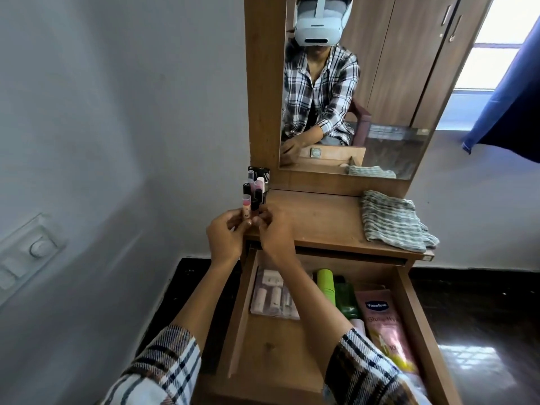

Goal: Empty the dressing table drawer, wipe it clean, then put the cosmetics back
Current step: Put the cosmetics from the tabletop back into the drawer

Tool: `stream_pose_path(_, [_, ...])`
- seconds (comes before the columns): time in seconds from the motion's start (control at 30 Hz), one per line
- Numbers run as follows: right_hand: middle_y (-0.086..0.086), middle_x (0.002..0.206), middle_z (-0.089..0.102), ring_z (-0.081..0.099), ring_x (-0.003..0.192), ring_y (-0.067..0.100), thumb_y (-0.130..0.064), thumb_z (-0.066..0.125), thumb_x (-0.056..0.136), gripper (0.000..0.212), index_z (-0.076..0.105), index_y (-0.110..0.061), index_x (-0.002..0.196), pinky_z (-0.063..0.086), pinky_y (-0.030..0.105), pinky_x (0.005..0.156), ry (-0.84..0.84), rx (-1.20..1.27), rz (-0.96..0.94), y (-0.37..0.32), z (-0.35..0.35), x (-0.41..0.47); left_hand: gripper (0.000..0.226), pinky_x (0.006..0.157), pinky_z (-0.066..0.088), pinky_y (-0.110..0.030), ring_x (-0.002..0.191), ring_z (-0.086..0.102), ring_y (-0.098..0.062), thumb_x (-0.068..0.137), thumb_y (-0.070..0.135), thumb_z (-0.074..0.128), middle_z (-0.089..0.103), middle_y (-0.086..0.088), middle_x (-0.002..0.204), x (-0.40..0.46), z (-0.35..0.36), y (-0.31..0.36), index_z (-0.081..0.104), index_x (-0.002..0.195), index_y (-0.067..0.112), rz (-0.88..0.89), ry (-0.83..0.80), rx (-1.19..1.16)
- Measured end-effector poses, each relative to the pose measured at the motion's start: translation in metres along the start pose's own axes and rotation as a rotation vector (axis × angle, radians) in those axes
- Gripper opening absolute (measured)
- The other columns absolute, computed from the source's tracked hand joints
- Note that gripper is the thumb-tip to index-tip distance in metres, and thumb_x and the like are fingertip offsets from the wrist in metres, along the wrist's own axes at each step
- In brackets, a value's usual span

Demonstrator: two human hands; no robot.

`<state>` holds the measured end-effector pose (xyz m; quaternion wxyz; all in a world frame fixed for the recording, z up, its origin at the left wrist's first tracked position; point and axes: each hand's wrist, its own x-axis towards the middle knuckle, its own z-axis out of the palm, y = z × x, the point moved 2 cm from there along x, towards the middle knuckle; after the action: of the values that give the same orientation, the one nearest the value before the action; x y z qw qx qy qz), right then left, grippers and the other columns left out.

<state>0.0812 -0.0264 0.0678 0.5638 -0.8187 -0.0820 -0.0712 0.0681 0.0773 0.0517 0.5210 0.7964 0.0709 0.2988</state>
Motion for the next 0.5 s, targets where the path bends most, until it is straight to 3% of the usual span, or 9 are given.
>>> stream_pose_path(0.13, [0.0,0.093,0.058,0.055,0.087,0.01,-0.002,0.055,0.091,0.019,0.06,-0.006,0.108,0.044,0.009,0.067,-0.013,0.013,0.003,-0.004,-0.004,-0.005,0.023,0.067,0.045,-0.002,0.078,0.062,-0.006,0.08,0.002,0.069,0.071,-0.006,0.094,-0.005,-0.001,0.003,0.07,0.102,0.004,0.005,-0.016,-0.011])
stream_pose_path(0.2, [0.002,0.095,0.061,0.058,0.089,0.013,-0.001,0.056,0.09,0.016,0.06,-0.006,0.105,0.042,0.008,0.064,-0.008,0.022,-0.024,-0.006,-0.01,-0.013,0.022,0.07,0.047,-0.004,0.078,0.063,-0.006,0.079,0.002,0.069,0.07,-0.004,0.092,-0.01,-0.003,0.007,0.071,0.101,0.004,0.003,-0.026,-0.029])
stream_pose_path(0.27, [0.001,0.094,0.062,0.059,0.088,0.012,0.0,0.058,0.089,0.015,0.059,-0.011,0.098,0.044,0.009,0.066,0.013,0.022,-0.063,-0.01,-0.018,-0.025,0.021,0.075,0.053,-0.016,0.08,0.067,-0.011,0.078,0.003,0.07,0.071,-0.004,0.089,-0.017,-0.007,0.012,0.071,0.099,0.005,0.006,-0.046,-0.052])
stream_pose_path(0.33, [0.0,0.093,0.063,0.061,0.088,0.013,0.001,0.059,0.088,0.019,0.055,-0.017,0.093,0.051,0.02,0.075,0.02,0.053,-0.045,-0.012,-0.027,-0.039,0.021,0.077,0.054,-0.024,0.082,0.069,-0.012,0.078,0.003,0.071,0.072,-0.002,0.088,-0.027,-0.012,0.018,0.072,0.098,0.007,0.024,-0.098,-0.052])
stream_pose_path(0.43, [0.001,0.093,0.064,0.062,0.089,0.015,0.0,0.061,0.087,0.02,0.056,-0.017,0.097,0.054,0.028,0.08,0.012,0.062,0.008,-0.012,-0.04,-0.067,0.02,0.076,0.052,-0.016,0.082,0.067,-0.005,0.08,0.0,0.067,0.071,0.001,0.089,-0.053,-0.025,0.031,0.071,0.097,0.011,0.06,-0.22,-0.047])
stream_pose_path(0.5, [-0.001,0.092,0.062,0.061,0.084,0.011,0.003,0.058,0.088,0.024,0.06,-0.01,0.108,0.053,0.021,0.075,-0.017,0.019,0.018,-0.01,-0.047,-0.088,0.023,0.074,0.051,-0.013,0.081,0.065,-0.002,0.082,-0.001,0.065,0.07,0.003,0.088,-0.073,-0.033,0.036,0.069,0.095,0.018,0.066,-0.299,-0.043])
